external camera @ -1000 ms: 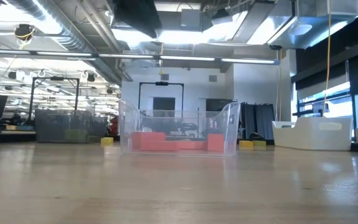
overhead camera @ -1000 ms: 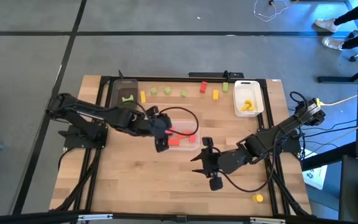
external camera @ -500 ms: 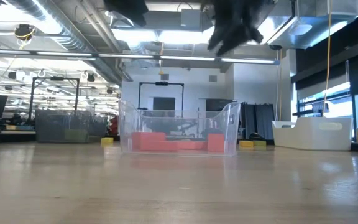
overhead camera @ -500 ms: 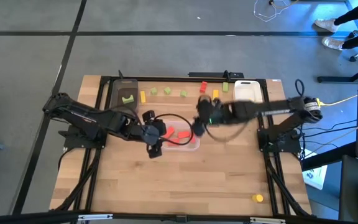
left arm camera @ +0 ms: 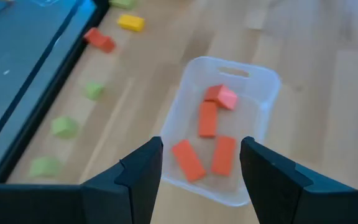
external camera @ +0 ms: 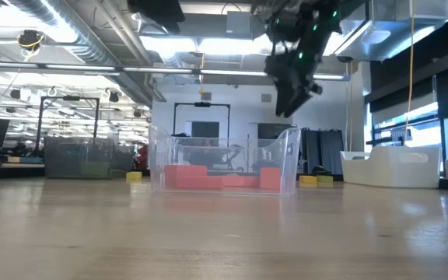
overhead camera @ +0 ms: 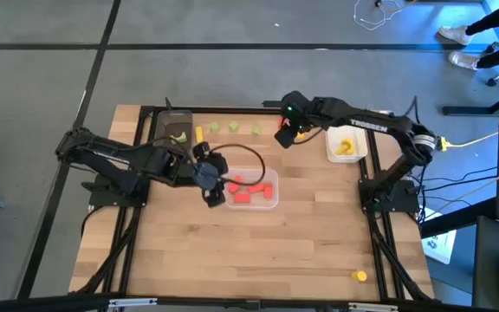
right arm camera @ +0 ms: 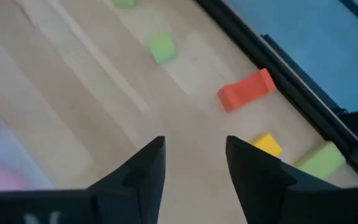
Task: Sort & place blocks by color
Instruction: Put the orange block into the transparent bin
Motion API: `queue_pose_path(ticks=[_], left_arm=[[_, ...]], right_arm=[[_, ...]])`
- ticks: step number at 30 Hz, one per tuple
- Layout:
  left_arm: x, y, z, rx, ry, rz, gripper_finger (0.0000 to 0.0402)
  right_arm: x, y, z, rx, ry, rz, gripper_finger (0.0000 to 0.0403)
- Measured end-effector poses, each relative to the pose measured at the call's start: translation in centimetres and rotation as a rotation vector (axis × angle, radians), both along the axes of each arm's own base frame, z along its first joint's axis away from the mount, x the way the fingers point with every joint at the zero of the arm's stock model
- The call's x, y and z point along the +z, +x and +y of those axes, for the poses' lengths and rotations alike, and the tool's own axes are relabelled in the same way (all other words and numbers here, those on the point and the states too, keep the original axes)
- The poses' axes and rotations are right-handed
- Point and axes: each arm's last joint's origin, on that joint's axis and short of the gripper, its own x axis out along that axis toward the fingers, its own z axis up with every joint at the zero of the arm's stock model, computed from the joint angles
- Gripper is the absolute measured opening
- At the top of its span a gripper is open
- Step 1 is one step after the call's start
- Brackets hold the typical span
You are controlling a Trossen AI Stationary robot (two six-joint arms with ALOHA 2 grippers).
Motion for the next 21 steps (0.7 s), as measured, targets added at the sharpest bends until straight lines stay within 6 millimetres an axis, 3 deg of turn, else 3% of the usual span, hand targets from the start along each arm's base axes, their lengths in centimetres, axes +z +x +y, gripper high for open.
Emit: queue_pose_path(ticks=[10, 21], left_arm=[[-0.3, 0.0, 2.5, 0.048, 0.040, 0.069, 0.0202], [-0.7, -0.5, 3.4, 0.064, 0.062, 0.150, 0.0202]], right_arm=[[-6.0, 2.0, -3.8, 0.251, 0.030, 0.111, 0.0170], [-9.8, 2.0, -8.0, 0.207, -0.005, 0.117, 0.0170]])
